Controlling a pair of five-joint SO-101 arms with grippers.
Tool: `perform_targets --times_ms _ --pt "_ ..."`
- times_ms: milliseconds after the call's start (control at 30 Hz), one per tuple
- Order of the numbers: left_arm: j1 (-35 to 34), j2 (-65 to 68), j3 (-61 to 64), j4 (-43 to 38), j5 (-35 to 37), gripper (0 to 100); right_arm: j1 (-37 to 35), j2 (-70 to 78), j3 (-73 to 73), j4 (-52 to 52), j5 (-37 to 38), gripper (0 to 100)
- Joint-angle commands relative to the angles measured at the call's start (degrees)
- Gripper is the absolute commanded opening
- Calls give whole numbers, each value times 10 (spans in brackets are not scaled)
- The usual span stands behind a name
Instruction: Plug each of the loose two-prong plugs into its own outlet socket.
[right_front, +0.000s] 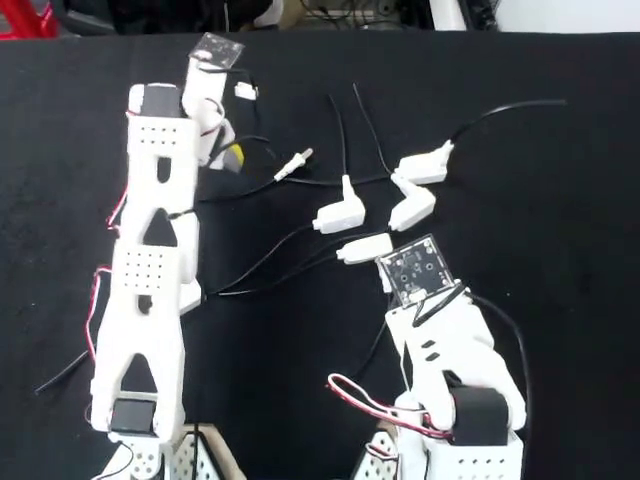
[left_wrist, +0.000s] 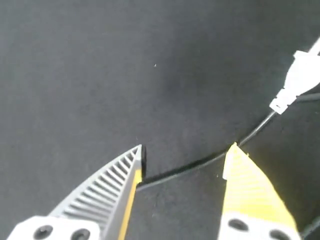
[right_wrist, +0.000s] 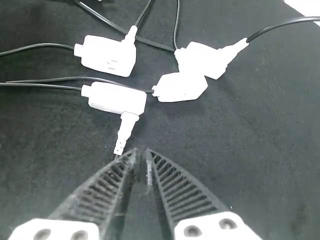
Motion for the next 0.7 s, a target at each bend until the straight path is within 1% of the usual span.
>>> perform_targets --times_ms 0,167,267,333,400,500,667 --pt "12 -160 185 5 26 266 11 6 -29 4 3 15" --pt "24 -355 461 -8 21 266 11 7 -29 4 3 15" --pt "26 -412 603 -76 -27 266 11 7 -29 4 3 15" --pt "29 -436 690 -136 -54 266 11 7 -29 4 3 15" --pt "32 -449 764 -211 -98 266 11 7 -29 4 3 15" --pt "33 -463 835 -310 -147 266 11 7 -29 4 3 15" --pt "33 -470 865 -389 -221 266 11 6 -29 4 4 15"
